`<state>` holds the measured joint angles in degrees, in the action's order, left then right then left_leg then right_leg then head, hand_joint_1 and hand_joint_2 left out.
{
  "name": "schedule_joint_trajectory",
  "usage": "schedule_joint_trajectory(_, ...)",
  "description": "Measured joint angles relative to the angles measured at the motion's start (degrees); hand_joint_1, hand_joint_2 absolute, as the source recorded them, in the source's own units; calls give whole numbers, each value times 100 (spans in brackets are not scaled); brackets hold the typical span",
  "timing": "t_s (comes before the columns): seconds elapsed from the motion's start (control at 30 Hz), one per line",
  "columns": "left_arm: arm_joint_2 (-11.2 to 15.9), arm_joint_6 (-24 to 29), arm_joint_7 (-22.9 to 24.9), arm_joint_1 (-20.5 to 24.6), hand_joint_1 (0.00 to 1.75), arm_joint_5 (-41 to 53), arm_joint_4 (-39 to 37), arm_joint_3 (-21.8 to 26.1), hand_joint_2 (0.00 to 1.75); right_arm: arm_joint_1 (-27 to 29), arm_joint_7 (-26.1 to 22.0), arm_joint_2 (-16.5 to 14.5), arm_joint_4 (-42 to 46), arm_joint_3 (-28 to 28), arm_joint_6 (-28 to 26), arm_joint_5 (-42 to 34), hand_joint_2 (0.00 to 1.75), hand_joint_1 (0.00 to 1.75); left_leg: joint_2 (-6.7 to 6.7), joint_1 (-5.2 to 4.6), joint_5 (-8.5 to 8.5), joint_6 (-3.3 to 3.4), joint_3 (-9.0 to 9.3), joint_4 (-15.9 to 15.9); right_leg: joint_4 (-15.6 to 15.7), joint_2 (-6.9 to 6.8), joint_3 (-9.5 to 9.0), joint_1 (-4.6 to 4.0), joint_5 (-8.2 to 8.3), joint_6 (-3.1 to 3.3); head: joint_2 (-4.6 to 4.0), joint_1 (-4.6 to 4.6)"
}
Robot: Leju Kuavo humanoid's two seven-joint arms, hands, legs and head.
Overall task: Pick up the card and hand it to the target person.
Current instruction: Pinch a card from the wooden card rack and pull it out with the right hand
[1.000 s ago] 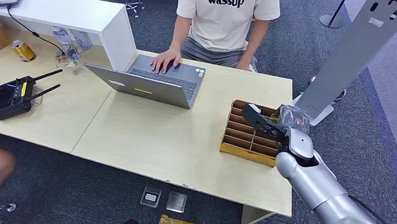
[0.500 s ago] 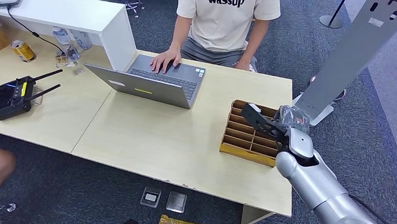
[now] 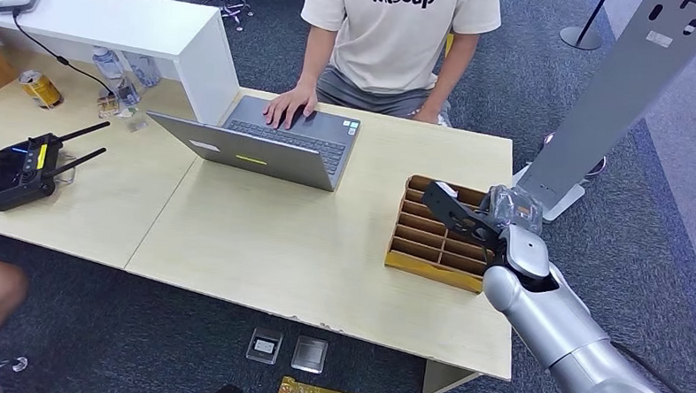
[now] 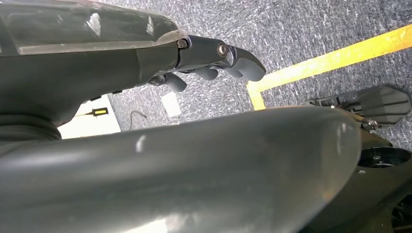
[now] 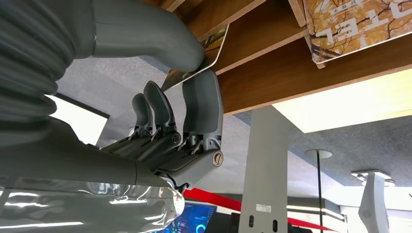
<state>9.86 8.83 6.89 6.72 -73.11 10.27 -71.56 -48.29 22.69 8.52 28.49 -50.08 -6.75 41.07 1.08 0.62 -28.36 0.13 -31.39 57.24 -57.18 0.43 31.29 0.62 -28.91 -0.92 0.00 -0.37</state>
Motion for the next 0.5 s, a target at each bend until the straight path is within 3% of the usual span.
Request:
schedule_joint_trajectory(0.1,0,-1,5,0,0,0,0,0,0,2,-1,0,-4,-2,16,2,175,131,0,0,0,0,0,0,0,0,0,0,0,0,0,0)
schedule_joint_trajectory(0.5,14,-1,-9,0,0,0,0,0,0,5,-2,-2,-14,-4,15,-4,175,127,0,0,0,0,0,0,0,0,0,0,0,0,0,0)
